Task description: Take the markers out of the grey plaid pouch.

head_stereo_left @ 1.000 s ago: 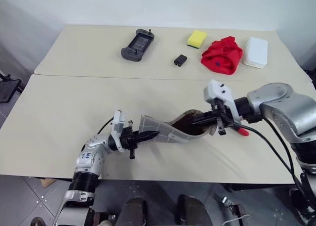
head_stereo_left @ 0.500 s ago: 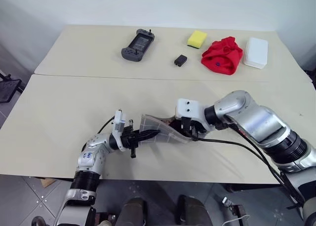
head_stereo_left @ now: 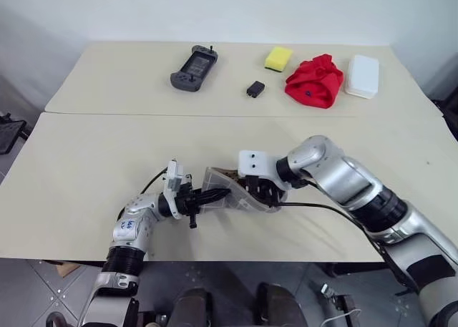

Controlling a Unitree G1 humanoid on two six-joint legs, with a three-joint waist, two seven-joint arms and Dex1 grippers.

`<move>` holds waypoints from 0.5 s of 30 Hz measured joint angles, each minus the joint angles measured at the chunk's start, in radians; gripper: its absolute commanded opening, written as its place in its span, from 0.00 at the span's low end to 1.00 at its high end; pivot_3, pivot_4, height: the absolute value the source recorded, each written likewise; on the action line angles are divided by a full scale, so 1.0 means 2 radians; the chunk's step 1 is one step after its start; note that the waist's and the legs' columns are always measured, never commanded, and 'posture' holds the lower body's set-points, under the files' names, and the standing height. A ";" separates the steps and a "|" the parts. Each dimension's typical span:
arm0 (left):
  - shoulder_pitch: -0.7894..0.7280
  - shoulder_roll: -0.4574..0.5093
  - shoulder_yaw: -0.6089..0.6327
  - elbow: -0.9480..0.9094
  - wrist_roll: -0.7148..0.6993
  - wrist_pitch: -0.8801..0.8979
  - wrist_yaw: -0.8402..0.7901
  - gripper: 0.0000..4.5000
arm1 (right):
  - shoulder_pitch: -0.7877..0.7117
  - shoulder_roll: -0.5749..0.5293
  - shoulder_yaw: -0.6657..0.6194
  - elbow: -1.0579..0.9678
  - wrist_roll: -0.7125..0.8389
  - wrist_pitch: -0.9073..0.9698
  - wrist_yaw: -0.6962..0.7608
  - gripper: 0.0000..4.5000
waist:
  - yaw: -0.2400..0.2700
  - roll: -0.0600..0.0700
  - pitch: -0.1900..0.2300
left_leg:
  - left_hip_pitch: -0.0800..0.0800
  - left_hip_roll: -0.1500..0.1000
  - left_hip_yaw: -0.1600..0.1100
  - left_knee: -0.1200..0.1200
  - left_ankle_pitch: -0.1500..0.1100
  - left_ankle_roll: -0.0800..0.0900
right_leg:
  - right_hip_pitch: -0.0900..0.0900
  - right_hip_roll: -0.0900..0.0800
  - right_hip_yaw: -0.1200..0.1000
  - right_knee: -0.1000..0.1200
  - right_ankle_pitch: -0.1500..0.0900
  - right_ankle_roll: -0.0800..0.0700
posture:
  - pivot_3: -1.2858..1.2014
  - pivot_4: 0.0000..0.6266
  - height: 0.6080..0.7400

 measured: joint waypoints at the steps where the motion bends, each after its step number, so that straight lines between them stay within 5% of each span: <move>1: -0.001 0.000 0.000 0.003 0.002 -0.001 0.000 0.00 | 0.000 0.003 0.005 0.005 -0.007 -0.006 0.003 0.95 | 0.000 0.000 0.000 | 0.001 0.000 0.000 0.000 0.000 0.000 | 0.000 0.000 0.001 0.000 0.000 0.000 | 0.52 0.24 1.00; 12: 0.001 0.001 0.008 0.007 0.000 -0.004 -0.006 0.00 | 0.030 0.015 0.004 0.004 -0.054 -0.083 0.009 0.25 | -0.001 -0.002 -0.002 | 0.003 0.001 -0.002 0.000 0.000 0.000 | 0.001 0.000 0.002 0.001 0.000 0.000 | 0.52 0.24 1.00; 15: 0.002 0.001 0.009 0.005 0.000 -0.003 -0.006 0.00 | 0.040 0.016 -0.008 0.001 -0.055 -0.098 0.005 0.24 | -0.001 -0.002 -0.002 | 0.003 0.001 -0.002 0.000 0.000 0.000 | 0.001 0.000 0.002 0.001 0.000 0.000 | 0.52 0.24 1.00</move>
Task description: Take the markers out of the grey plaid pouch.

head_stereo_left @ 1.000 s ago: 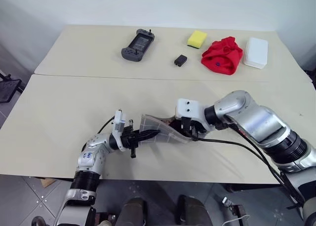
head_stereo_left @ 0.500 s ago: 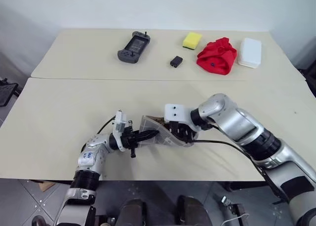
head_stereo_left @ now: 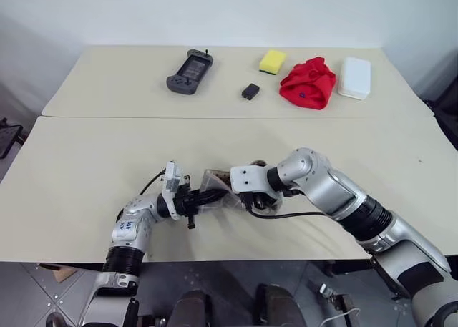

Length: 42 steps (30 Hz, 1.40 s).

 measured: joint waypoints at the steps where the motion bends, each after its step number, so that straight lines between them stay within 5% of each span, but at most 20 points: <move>1: 0.000 0.000 0.000 -0.001 0.000 0.000 0.000 0.00 | 0.003 0.000 -0.005 0.000 0.001 -0.004 0.000 0.24 | 0.000 0.000 0.000 | 0.000 0.000 0.000 0.000 0.000 0.000 | 0.000 0.000 0.000 0.000 0.000 0.000 | 0.52 0.24 1.00; 7: 0.006 0.001 0.003 -0.014 -0.006 0.006 0.005 0.00 | 0.023 0.009 -0.091 -0.005 0.072 -0.003 0.020 0.24 | 0.001 0.000 0.000 | -0.002 0.000 0.000 0.000 0.000 0.000 | -0.002 0.000 0.000 0.000 0.000 0.000 | 0.52 0.24 1.00; 18: 0.028 0.005 -0.003 -0.052 -0.021 0.024 0.014 0.00 | 0.058 -0.023 -0.198 0.056 0.191 -0.136 0.145 0.24 | 0.000 -0.001 0.000 | -0.002 0.000 0.001 -0.001 0.000 0.000 | -0.002 0.000 0.000 -0.002 0.000 0.000 | 0.52 0.24 1.00; 23: 0.035 0.006 -0.003 -0.058 -0.023 0.030 0.019 0.00 | 0.045 -0.035 -0.187 0.100 0.149 -0.243 0.158 0.24 | 0.001 -0.001 0.000 | -0.002 0.000 0.001 -0.001 0.000 0.000 | -0.002 0.000 0.000 -0.002 0.000 0.000 | 0.52 0.24 1.00; 26: 0.037 0.007 -0.004 -0.067 -0.024 0.034 0.026 0.00 | 0.035 -0.025 -0.171 0.104 0.098 -0.296 0.107 0.24 | 0.000 -0.001 0.000 | -0.002 0.000 0.001 -0.001 0.000 0.000 | -0.002 0.000 0.000 -0.001 0.000 0.000 | 0.52 0.24 1.00; 34: 0.049 0.018 0.001 -0.072 -0.032 0.039 0.027 0.00 | 0.078 -0.007 -0.232 0.067 0.205 -0.237 0.110 0.24 | 0.003 0.000 0.001 | -0.002 0.001 0.000 -0.001 -0.001 0.000 | -0.001 0.000 0.000 -0.002 0.000 0.000 | 0.52 0.24 1.00; 42: 0.049 0.019 0.001 -0.071 -0.034 0.038 0.026 0.00 | 0.079 -0.040 -0.316 0.038 0.354 -0.034 0.096 0.24 | 0.002 0.000 0.001 | -0.002 0.003 0.001 -0.001 -0.001 0.000 | -0.002 0.000 0.000 -0.002 0.000 0.000 | 0.52 0.24 1.00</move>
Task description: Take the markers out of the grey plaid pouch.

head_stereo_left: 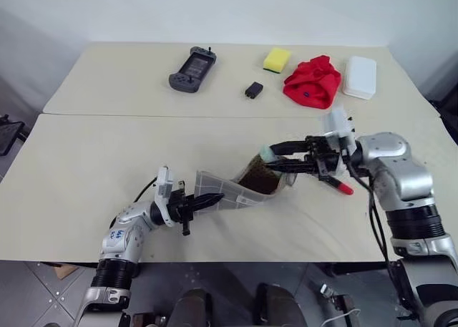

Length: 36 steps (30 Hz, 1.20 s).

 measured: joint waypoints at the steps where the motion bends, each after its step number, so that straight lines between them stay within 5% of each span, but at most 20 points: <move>1: -0.001 0.000 0.000 0.000 0.000 0.000 0.000 0.00 | 0.000 -0.001 -0.010 -0.016 0.025 0.034 -0.009 0.24 | 0.000 0.000 0.000 | 0.000 0.000 0.000 0.000 0.000 0.000 | 0.000 0.000 0.000 0.000 0.000 0.000 | 0.52 0.24 1.00; 6: -0.006 0.000 -0.001 0.004 0.000 -0.001 0.000 0.00 | -0.013 -0.005 -0.094 -0.039 0.172 0.197 -0.097 0.24 | 0.001 0.000 0.000 | 0.000 0.000 0.000 0.000 0.000 0.000 | 0.000 0.000 0.000 0.000 0.000 0.000 | 0.52 0.24 1.00; 11: -0.008 0.002 -0.002 0.004 0.000 0.000 -0.005 0.00 | -0.035 -0.022 -0.172 0.020 0.231 0.277 -0.199 0.24 | 0.001 0.000 0.000 | 0.000 0.001 0.000 0.000 -0.001 0.000 | 0.000 0.000 0.000 -0.001 0.000 -0.001 | 0.52 0.24 1.00; 17: 0.018 0.041 0.007 -0.042 -0.026 0.051 -0.004 0.00 | 0.040 -0.149 -0.056 0.030 0.100 0.283 -0.176 0.24 | -0.001 0.000 0.000 | -0.001 0.001 0.002 -0.002 -0.001 0.001 | -0.001 0.000 0.000 -0.003 0.000 -0.001 | 0.52 0.24 1.00; 24: 0.064 0.092 0.062 -0.098 -0.068 0.105 0.014 0.00 | 0.098 -0.128 0.032 -0.018 -0.022 0.205 -0.208 0.24 | -0.005 0.001 0.001 | -0.001 0.002 0.004 -0.002 -0.001 0.000 | -0.002 0.001 0.000 -0.003 0.000 -0.001 | 0.52 0.24 1.00; 30: 0.107 0.116 0.127 -0.150 -0.135 0.173 0.059 0.00 | 0.133 -0.125 0.042 -0.019 -0.070 0.131 -0.190 0.67 | 0.003 0.001 0.001 | -0.001 0.001 0.003 -0.002 -0.002 0.001 | -0.001 0.000 0.001 -0.004 0.001 0.000 | 0.52 0.24 1.00; 34: 0.136 0.130 0.177 -0.184 -0.213 0.255 0.122 0.00 | 0.167 -0.130 -0.001 -0.044 -0.050 0.054 -0.110 0.95 | 0.002 0.001 0.001 | -0.001 0.001 0.003 -0.003 -0.002 0.001 | -0.001 0.001 0.001 -0.005 0.001 0.000 | 0.52 0.24 1.00; 36: 0.138 0.132 0.217 -0.182 -0.260 0.295 0.184 0.00 | 0.169 -0.115 -0.035 -0.046 -0.042 -0.004 -0.088 1.00 | 0.001 0.001 0.001 | 0.000 0.002 0.003 -0.003 -0.002 0.001 | 0.000 0.001 0.001 -0.005 0.001 0.000 | 0.52 0.24 1.00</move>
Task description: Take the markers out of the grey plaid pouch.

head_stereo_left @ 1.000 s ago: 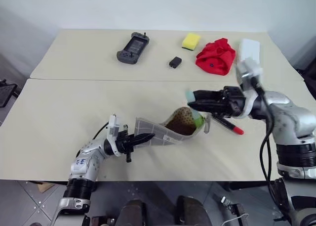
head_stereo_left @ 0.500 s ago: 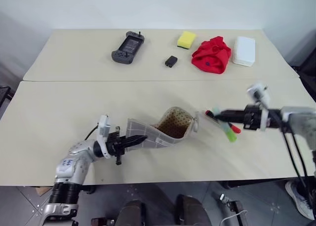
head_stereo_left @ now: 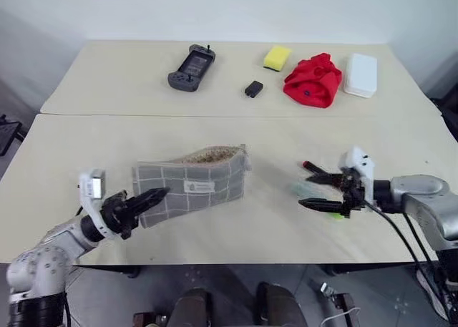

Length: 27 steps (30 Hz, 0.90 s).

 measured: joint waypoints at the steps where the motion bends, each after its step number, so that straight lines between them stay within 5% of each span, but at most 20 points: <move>1: 0.001 -0.001 0.020 0.001 -0.024 0.014 0.033 0.00 | -0.002 0.015 -0.018 0.011 0.002 -0.031 0.009 1.00 | -0.001 0.000 0.000 | 0.001 0.000 0.000 0.000 0.000 0.000 | 0.001 0.000 0.000 0.000 0.000 0.000 | 0.52 0.24 1.00; 9: 0.044 -0.065 0.143 0.026 -0.171 0.037 0.301 0.00 | -0.004 0.099 -0.054 0.051 0.031 -0.150 0.066 1.00 | -0.001 -0.001 0.000 | 0.002 0.000 0.000 -0.001 0.000 0.000 | 0.001 0.000 0.001 0.000 0.000 0.000 | 0.52 0.24 1.00; 15: 0.113 -0.113 0.168 -0.013 -0.225 -0.007 0.415 0.37 | 0.046 0.136 -0.053 0.014 0.039 -0.180 0.076 1.00 | 0.002 -0.001 0.000 | 0.002 0.000 0.000 0.000 0.000 -0.001 | 0.001 0.000 0.001 0.000 0.000 0.000 | 0.52 0.24 1.00; 19: 0.143 -0.101 0.170 -0.022 -0.205 -0.027 0.420 0.62 | 0.065 0.149 -0.051 0.026 0.028 -0.199 0.076 1.00 | 0.001 -0.001 0.000 | 0.002 0.000 0.001 -0.001 -0.001 -0.001 | 0.001 0.000 0.002 0.000 0.000 -0.001 | 0.52 0.24 1.00; 24: 0.247 0.032 0.170 -0.027 -0.064 -0.056 0.305 0.99 | 0.072 0.149 -0.053 0.028 0.027 -0.204 0.078 1.00 | -0.004 -0.001 0.000 | 0.003 0.000 0.003 -0.002 -0.002 -0.002 | -0.001 0.002 0.002 0.001 -0.002 -0.003 | 0.52 0.24 1.00; 27: 0.303 0.091 0.166 -0.021 0.040 -0.121 0.178 1.00 | 0.073 0.143 -0.053 0.035 0.026 -0.205 0.089 1.00 | -0.003 -0.001 0.000 | 0.003 0.001 0.004 -0.003 -0.002 -0.003 | -0.002 0.002 0.002 0.000 -0.002 -0.004 | 0.52 0.24 1.00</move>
